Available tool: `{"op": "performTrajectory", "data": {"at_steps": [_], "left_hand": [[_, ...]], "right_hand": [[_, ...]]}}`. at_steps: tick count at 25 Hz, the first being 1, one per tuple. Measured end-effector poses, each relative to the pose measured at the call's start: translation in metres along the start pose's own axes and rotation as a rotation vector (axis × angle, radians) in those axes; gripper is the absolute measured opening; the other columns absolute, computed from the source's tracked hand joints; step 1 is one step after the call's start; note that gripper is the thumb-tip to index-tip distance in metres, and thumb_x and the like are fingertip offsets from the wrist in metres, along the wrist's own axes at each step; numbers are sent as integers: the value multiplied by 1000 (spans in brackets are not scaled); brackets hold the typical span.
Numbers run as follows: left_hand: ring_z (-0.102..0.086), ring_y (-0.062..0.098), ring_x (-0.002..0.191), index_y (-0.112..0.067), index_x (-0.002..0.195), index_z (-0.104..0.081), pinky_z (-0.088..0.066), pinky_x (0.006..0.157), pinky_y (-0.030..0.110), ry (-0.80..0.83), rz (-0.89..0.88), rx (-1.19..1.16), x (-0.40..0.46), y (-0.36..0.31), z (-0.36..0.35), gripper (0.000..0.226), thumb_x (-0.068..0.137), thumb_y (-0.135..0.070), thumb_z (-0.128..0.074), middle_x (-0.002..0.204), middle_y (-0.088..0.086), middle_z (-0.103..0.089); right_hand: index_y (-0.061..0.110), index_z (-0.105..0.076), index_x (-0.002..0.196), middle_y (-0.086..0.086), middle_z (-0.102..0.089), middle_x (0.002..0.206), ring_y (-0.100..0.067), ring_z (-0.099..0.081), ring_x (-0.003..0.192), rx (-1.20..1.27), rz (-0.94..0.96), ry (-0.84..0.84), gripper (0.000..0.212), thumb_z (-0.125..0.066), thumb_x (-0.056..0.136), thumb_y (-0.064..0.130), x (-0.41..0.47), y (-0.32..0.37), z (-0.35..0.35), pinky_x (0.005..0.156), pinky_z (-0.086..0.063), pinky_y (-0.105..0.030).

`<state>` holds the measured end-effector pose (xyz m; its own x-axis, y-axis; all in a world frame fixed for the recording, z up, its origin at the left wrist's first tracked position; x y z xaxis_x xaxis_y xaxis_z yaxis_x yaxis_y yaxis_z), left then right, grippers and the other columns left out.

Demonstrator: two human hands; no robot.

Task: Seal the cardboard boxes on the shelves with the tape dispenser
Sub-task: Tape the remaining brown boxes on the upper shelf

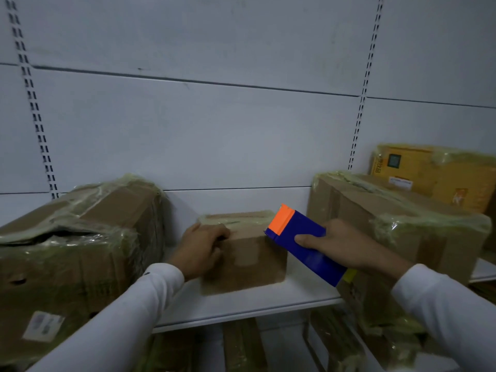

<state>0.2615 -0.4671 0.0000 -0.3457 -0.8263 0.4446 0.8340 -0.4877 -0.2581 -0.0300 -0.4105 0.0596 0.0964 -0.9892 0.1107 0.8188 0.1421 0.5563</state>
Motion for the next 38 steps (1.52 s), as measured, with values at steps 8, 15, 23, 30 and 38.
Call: {"op": "performTrajectory", "data": {"at_steps": [8, 15, 23, 30, 38], "left_hand": [[-53, 22, 111, -22, 122, -51, -34, 104, 41, -176, 159, 246, 12, -29, -9, 42, 93, -48, -35, 123, 1, -58], [-54, 16, 102, -28, 100, -57, -37, 90, 32, -73, 72, 203, 19, -62, -34, 39, 82, -61, -43, 104, -9, -60], [-45, 14, 130, -16, 126, -61, -30, 113, 30, 3, 56, -306, -7, 9, -6, 52, 74, -24, -63, 139, -1, -51], [-48, 11, 128, -15, 126, -60, -28, 108, 15, -14, 58, -343, -19, 23, 1, 50, 80, 4, -60, 135, -4, -53], [-52, 3, 119, -21, 136, -48, -42, 100, 21, -3, 8, -484, -29, -20, 21, 41, 95, -23, -55, 130, -8, -57]], "right_hand": [[11, -62, 74, -3, -66, 61, -9, -59, 48, -20, 25, 9, 47, -62, 88, 56, 2, -4, 9, 53, -40, -22], [6, -65, 81, -9, -70, 69, -11, -62, 52, -1, 43, 70, 49, -60, 89, 55, 4, -12, 7, 55, -41, -22], [14, -67, 89, 4, -75, 73, -7, -69, 59, 221, 95, 255, 51, -68, 68, 61, 2, -18, -5, 53, -46, -14], [21, -67, 100, 7, -77, 88, -14, -74, 76, 197, 178, 356, 45, -77, 74, 57, 6, -12, -28, 66, -56, -23], [22, -61, 108, 9, -75, 98, -14, -73, 91, 208, 220, 434, 47, -75, 73, 49, -2, -1, -24, 79, -61, -30]]}}
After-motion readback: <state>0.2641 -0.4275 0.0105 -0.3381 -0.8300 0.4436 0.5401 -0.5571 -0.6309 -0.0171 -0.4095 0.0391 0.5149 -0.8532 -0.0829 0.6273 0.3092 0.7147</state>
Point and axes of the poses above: each hand's wrist, its own x-axis towards the middle knuckle, its own z-axis out of the back of the hand, y = z × x, the point moved 1 cm from there along x, towards the middle knuckle
